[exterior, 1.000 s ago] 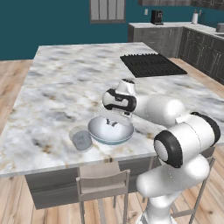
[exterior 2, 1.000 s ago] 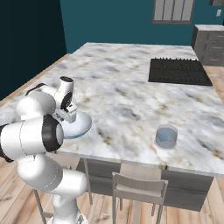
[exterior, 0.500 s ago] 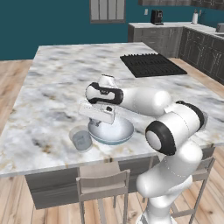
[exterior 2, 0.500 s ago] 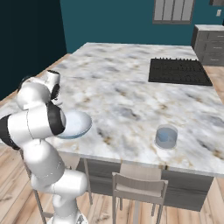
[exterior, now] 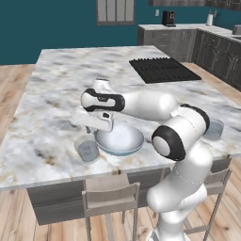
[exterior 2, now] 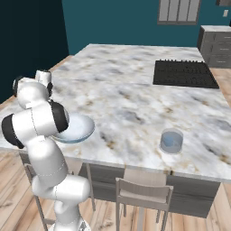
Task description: There are four ice cubes in the ice bowl. Place two ice cubes in each glass of water.
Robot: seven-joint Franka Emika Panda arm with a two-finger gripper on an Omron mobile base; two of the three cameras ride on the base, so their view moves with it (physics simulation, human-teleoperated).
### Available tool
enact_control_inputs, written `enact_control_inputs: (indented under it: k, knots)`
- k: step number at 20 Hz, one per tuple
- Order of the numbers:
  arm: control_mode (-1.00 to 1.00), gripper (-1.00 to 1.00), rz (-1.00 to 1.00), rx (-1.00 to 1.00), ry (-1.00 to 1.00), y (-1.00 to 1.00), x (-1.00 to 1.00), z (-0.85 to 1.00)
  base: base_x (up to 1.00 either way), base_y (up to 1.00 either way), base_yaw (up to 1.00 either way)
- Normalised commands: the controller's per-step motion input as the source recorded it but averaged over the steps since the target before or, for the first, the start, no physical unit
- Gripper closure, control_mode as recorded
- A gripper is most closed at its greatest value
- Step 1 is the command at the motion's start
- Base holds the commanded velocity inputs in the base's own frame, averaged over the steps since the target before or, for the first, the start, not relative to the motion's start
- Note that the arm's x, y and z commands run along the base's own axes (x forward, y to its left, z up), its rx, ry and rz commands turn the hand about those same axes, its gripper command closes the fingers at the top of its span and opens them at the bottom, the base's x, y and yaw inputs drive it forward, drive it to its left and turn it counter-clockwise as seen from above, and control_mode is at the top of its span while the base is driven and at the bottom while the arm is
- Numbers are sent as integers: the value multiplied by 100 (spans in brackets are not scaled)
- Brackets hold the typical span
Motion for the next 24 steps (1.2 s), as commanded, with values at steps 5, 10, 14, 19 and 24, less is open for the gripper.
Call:
enact_control_inputs:
  k: [5, 10, 14, 19, 24]
  knots:
    - [-100, 100, 0, -12, 0, 22, 8, -13, 0, 0, 0]
    - [-100, 100, -1, -9, -1, 10, 3, -14, 0, 0, 0]
    - [-100, 100, -1, -7, 0, 0, 6, -18, 0, 0, 0]
    - [-100, 100, -2, -4, 0, 0, 17, -11, 0, 0, 0]
    - [-100, 100, -3, -2, 0, 1, 7, -14, 0, 0, 0]
